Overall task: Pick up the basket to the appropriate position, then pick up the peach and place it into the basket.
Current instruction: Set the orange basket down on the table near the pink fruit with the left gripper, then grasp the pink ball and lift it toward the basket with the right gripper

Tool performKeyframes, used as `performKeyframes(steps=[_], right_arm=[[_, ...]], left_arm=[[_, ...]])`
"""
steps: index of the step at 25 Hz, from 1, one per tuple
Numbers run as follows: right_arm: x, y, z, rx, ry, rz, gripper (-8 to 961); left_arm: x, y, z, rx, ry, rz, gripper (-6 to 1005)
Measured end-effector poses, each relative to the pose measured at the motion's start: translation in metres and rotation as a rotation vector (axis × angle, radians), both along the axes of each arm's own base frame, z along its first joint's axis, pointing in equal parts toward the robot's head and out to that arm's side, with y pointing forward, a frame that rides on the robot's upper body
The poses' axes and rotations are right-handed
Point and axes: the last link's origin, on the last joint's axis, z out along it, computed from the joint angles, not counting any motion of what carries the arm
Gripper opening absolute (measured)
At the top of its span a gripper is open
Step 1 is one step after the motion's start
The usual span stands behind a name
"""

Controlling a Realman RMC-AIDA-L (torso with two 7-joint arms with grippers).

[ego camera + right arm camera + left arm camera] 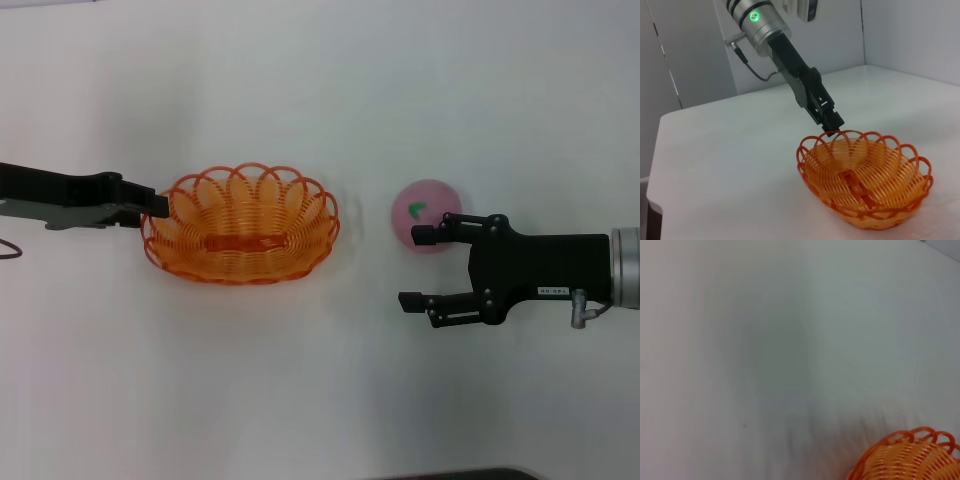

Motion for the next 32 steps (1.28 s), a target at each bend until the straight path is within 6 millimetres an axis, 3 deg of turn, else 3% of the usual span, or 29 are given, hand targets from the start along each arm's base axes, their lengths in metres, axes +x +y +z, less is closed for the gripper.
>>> performKeyframes(steps=[3, 12, 15, 16, 27, 32], right_arm=[[0.000, 0.000, 0.000, 0.000, 0.000, 0.000, 800], [0.000, 0.000, 0.000, -0.001, 0.002, 0.000, 796], [0.000, -0.001, 0.000, -0.001, 0.002, 0.000, 794], [0.000, -0.001, 0.000, -0.001, 0.002, 0.000, 794], [0.000, 0.000, 0.000, 0.000, 0.000, 0.000, 789], [0.000, 0.000, 0.000, 0.001, 0.001, 0.000, 787]], left_arm=[[-0.002, -0.001, 0.004, 0.011, 0.008, -0.001, 337], [-0.002, -0.011, 0.015, 0.071, -0.081, -0.158, 804], [0.000, -0.015, 0.016, 0.082, -0.116, -0.213, 833], [0.002, -0.023, 0.019, 0.104, -0.157, -0.324, 842], [-0.003, -0.068, 0.022, 0.209, -0.189, -0.902, 850], [-0.007, -0.074, 0.018, 0.223, -0.177, -0.970, 849]])
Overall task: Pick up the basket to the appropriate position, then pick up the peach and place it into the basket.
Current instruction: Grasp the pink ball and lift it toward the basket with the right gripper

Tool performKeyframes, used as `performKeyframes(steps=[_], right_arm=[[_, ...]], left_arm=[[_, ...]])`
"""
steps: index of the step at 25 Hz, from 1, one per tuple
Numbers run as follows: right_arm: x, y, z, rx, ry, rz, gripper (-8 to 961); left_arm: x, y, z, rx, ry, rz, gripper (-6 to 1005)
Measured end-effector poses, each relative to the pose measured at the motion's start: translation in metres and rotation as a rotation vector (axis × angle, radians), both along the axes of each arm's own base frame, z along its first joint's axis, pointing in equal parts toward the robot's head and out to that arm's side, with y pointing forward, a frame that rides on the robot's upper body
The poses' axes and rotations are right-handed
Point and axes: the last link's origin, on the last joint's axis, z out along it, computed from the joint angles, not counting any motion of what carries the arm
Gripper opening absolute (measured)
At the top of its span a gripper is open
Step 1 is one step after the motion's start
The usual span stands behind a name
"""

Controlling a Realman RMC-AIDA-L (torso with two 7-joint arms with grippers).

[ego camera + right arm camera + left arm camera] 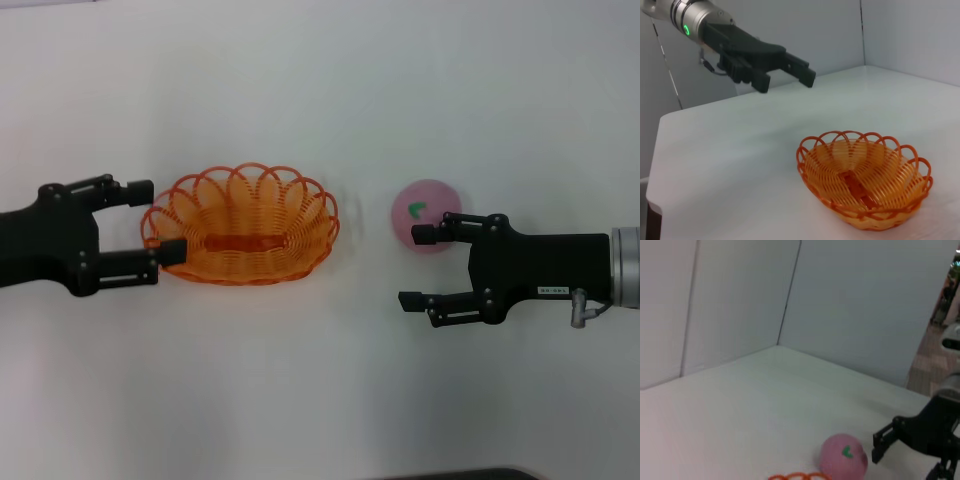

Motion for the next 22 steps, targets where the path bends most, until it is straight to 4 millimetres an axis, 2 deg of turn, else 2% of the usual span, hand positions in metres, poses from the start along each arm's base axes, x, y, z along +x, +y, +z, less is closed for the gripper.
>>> performKeyframes(steps=[5, 11, 16, 22], right_arm=[[0.000, 0.000, 0.000, 0.001, 0.001, 0.001, 784], [0.000, 0.000, 0.000, 0.005, 0.000, 0.002, 782], [0.000, 0.000, 0.000, 0.003, -0.001, 0.003, 779], [0.002, -0.002, 0.000, 0.004, -0.003, 0.000, 777]], left_arm=[[-0.008, -0.008, -0.006, -0.017, 0.033, -0.013, 849], [-0.031, -0.036, -0.020, -0.061, 0.082, -0.027, 848], [-0.042, -0.053, -0.031, -0.066, 0.071, -0.027, 847], [-0.045, -0.057, -0.039, -0.065, 0.059, -0.028, 846]])
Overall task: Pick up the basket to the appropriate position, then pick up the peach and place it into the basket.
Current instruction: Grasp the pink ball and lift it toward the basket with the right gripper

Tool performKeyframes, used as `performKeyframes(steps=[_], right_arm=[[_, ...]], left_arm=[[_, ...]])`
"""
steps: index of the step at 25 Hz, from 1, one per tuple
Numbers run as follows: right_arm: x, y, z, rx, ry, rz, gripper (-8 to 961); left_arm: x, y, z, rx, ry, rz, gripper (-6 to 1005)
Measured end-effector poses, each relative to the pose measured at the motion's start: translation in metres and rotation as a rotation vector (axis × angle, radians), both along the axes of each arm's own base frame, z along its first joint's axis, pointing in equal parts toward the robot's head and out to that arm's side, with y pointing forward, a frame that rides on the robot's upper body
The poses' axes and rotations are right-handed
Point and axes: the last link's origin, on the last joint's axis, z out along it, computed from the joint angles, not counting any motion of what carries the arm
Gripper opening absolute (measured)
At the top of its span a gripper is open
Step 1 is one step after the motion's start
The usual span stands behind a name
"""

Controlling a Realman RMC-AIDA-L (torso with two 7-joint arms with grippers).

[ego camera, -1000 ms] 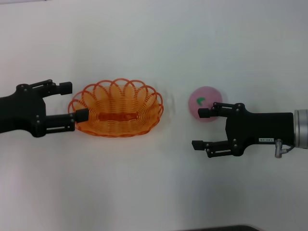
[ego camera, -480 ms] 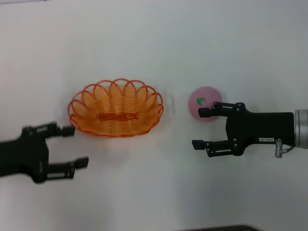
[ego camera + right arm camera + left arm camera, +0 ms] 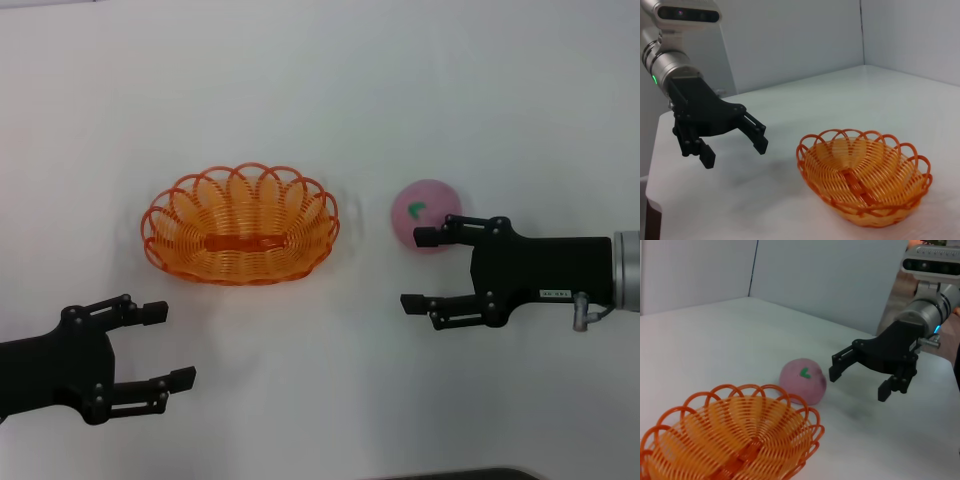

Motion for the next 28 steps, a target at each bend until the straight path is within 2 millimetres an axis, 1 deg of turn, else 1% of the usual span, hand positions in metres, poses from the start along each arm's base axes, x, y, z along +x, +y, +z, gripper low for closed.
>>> performKeyframes(steps=[3, 5, 8, 11, 16, 19, 23, 26, 28], right_arm=[[0.000, -0.002, 0.002, -0.016, 0.012, -0.009, 775], [-0.001, -0.004, 0.007, -0.047, 0.035, -0.039, 774], [-0.005, -0.001, 0.025, -0.121, 0.087, -0.137, 773], [-0.011, 0.005, 0.044, -0.208, 0.124, -0.242, 772], [-0.024, 0.012, 0.064, -0.336, 0.130, -0.306, 769], [-0.028, 0.018, 0.073, -0.370, 0.088, -0.342, 768], [-0.034, 0.030, 0.081, -0.378, -0.023, -0.389, 775], [-0.039, 0.042, 0.085, -0.364, -0.129, -0.418, 784], [-0.044, 0.054, 0.088, -0.339, -0.216, -0.438, 790]], left_arm=[[0.000, 0.001, 0.001, 0.005, 0.001, 0.000, 846], [0.000, 0.002, 0.001, 0.006, 0.002, -0.001, 846], [0.000, 0.002, 0.001, 0.005, 0.000, -0.001, 847], [-0.001, 0.000, 0.000, 0.003, -0.001, 0.002, 847], [-0.001, 0.000, 0.000, 0.003, -0.003, 0.003, 847], [-0.001, 0.000, 0.001, 0.004, -0.002, 0.002, 847], [0.000, 0.000, 0.000, 0.001, 0.000, -0.001, 847], [-0.001, 0.000, 0.000, 0.000, 0.001, 0.000, 846], [-0.001, 0.000, 0.000, -0.001, 0.003, 0.002, 846]])
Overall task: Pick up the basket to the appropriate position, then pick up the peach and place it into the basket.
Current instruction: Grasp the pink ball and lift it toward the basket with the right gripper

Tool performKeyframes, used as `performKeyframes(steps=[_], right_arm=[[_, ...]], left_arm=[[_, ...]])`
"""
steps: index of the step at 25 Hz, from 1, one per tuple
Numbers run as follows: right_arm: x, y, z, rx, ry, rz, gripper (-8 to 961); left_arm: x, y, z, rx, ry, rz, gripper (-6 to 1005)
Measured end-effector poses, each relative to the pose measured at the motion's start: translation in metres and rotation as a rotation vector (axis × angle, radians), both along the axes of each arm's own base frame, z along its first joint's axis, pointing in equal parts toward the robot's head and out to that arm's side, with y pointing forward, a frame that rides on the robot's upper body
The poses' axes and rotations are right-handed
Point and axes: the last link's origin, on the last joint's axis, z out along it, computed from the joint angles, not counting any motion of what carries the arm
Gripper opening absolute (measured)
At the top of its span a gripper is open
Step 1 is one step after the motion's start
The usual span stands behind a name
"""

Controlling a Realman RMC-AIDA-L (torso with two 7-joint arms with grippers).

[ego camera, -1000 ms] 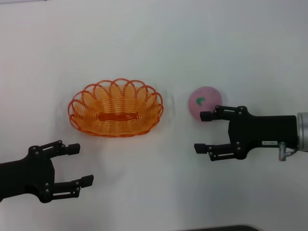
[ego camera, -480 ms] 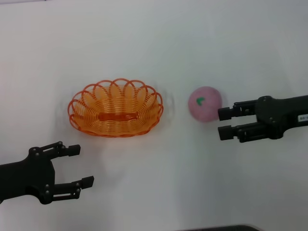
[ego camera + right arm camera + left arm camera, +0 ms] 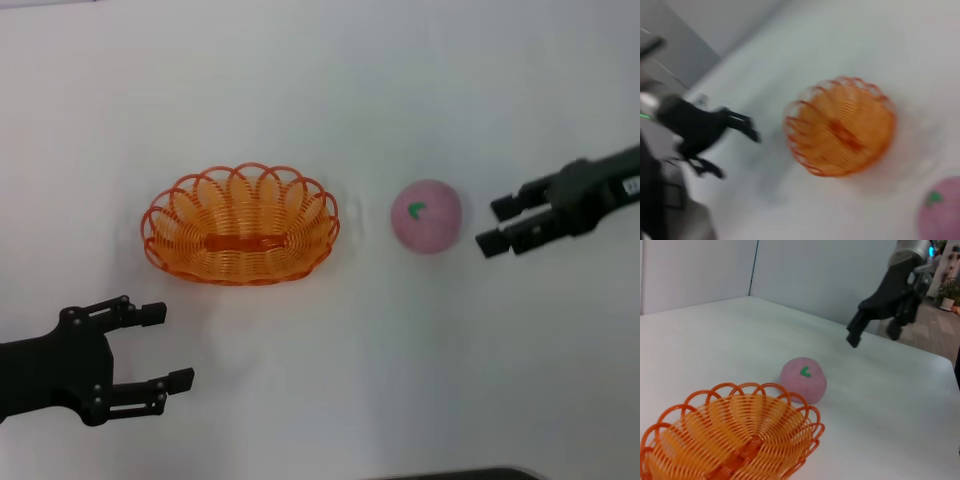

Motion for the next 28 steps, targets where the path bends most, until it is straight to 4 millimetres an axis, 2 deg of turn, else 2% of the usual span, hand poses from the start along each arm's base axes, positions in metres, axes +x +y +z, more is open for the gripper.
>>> performKeyframes(steps=[4, 7, 10, 16, 28], right_arm=[[-0.012, 0.018, 0.003, -0.001, -0.166, 0.051, 802], [-0.024, 0.030, -0.005, -0.014, -0.338, 0.151, 819], [-0.031, 0.034, -0.010, -0.015, -0.397, 0.210, 835], [-0.049, 0.043, -0.022, -0.016, -0.468, 0.331, 846], [-0.063, 0.051, -0.053, -0.010, -0.533, 0.464, 904]], left_arm=[[0.000, 0.000, -0.001, -0.003, 0.008, 0.000, 846], [0.000, 0.001, -0.001, -0.003, 0.010, -0.002, 846], [0.000, 0.001, -0.001, -0.002, 0.011, -0.002, 846], [-0.001, 0.001, 0.000, 0.001, 0.012, 0.003, 847], [-0.001, 0.001, 0.001, 0.001, 0.013, 0.005, 847]])
